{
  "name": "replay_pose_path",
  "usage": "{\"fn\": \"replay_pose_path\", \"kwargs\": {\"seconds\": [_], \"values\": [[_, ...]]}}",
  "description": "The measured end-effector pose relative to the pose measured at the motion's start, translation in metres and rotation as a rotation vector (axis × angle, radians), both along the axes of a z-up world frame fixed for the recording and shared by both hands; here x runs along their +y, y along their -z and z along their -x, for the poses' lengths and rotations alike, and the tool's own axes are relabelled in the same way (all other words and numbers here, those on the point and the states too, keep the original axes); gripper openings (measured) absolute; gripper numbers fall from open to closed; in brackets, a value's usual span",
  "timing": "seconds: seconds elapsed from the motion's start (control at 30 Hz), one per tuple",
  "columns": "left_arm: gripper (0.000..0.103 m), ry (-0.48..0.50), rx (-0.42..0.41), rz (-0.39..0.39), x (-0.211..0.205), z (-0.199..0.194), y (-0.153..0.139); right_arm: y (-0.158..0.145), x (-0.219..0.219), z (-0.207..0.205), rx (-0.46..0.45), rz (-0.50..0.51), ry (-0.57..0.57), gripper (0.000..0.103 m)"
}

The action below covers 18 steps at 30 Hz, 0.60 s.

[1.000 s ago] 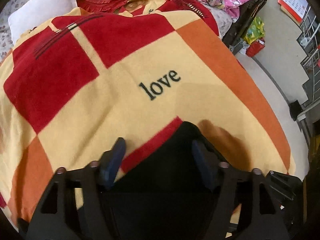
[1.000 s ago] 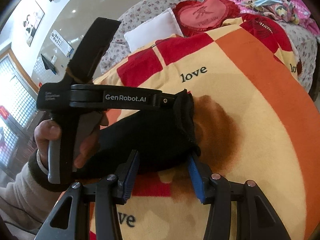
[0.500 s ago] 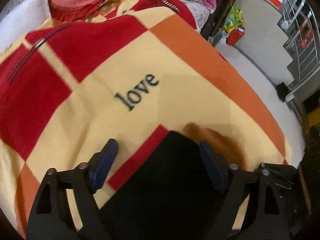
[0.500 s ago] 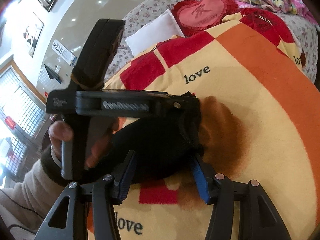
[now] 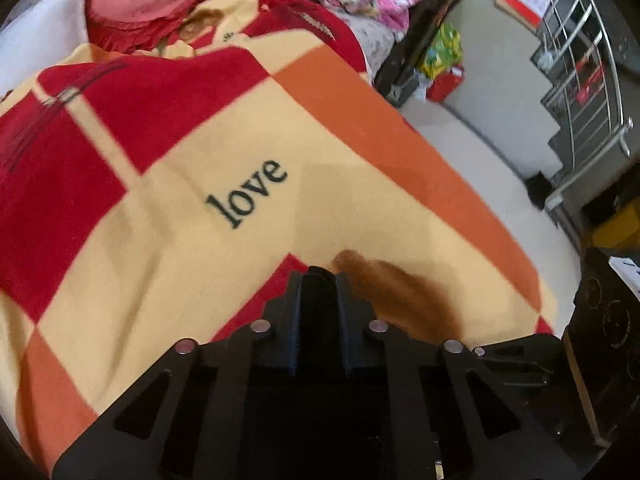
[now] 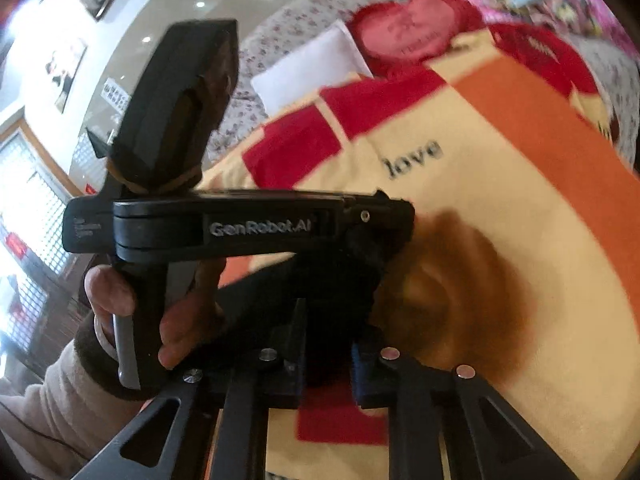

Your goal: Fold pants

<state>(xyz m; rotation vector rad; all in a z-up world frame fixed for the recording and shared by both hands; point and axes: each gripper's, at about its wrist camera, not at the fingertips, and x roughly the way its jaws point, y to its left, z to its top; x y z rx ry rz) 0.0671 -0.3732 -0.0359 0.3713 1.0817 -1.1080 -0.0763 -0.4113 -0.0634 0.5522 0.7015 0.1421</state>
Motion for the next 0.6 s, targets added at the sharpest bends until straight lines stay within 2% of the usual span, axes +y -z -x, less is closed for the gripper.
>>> {"fn": "replay_pose_path", "kwargs": {"seconds": [0.2,0.3,0.37,0.47,0.53,0.6], "values": [[0.014,-0.048,-0.061,0.108,0.051,0.005,-0.064,-0.047,0.04,0.005,-0.105,0.08,-0.083,0.014],[0.014,-0.116,-0.096,0.153,0.108,0.008,-0.09,-0.072,0.074,0.003,-0.17,0.117,-0.16,0.013],[0.014,-0.161,-0.109,0.165,0.139,0.011,-0.098,-0.082,0.103,0.0,-0.199,0.138,-0.237,0.011],[0.014,-0.258,-0.106,0.161,0.192,0.015,-0.092,-0.075,0.145,-0.014,-0.186,0.162,-0.349,0.011],[0.014,-0.314,-0.084,0.142,0.223,0.016,-0.077,-0.054,0.174,-0.028,-0.138,0.143,-0.424,0.011],[0.014,-0.38,-0.033,0.104,0.25,0.014,-0.051,-0.029,0.198,-0.043,-0.074,0.132,-0.489,0.011]]}}
